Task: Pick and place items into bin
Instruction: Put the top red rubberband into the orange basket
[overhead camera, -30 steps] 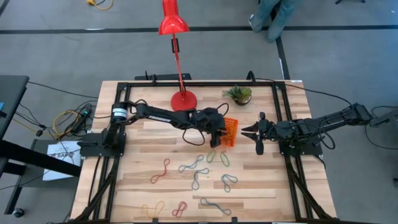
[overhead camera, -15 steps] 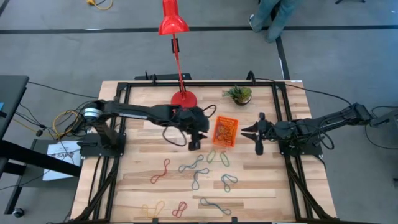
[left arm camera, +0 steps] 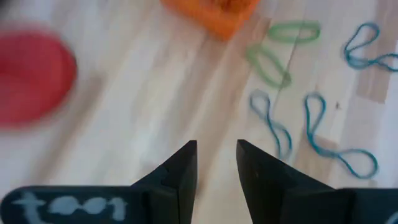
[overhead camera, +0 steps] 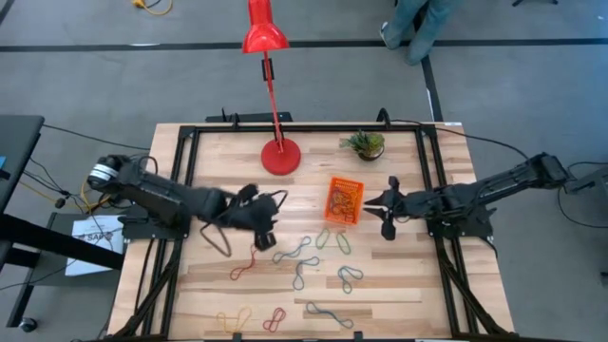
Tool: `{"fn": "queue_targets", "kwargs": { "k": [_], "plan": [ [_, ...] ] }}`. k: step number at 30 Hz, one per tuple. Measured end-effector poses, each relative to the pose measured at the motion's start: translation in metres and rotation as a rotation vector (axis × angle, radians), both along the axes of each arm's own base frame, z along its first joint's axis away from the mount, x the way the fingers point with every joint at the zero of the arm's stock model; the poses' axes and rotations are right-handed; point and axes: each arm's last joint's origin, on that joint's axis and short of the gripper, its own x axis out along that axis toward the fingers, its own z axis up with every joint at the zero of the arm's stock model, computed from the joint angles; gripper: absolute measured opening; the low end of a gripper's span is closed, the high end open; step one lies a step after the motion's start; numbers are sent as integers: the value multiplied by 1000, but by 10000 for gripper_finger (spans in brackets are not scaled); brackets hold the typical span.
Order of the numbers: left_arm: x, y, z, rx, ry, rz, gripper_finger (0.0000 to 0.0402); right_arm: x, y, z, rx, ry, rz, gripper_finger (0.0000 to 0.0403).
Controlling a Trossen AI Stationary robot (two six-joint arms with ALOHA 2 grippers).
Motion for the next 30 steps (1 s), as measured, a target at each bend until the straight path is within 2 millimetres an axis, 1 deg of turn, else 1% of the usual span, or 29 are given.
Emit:
{"fn": "queue_targets", "kwargs": {
  "k": [3, 8, 15, 18, 22, 25, 30],
  "plan": [
    [-14, -15, -22, -91, 25, 104, 103, 6, 1, 2, -29, -35, 20, 70],
    [-36, -34, -52, -164, 68, 194, 103, 15, 3, 8, -151, -114, 76, 70],
    [-58, -52, -80, -215, 48, 236, 103, 23, 5, 24, -389, -260, 150, 70],
    [-63, -56, -89, -237, 14, 229, 103, 24, 6, 32, -450, -328, 152, 70],
    [-68, -56, -106, -235, -7, 223, 103, 25, 5, 40, -465, -406, 135, 70],
    [-68, -56, -119, -209, 30, 237, 103, 25, 3, 43, -464, -431, 114, 70],
    [-65, -57, -138, -163, 85, 259, 103, 27, -8, 44, -475, -424, 57, 70]
  ]
}}
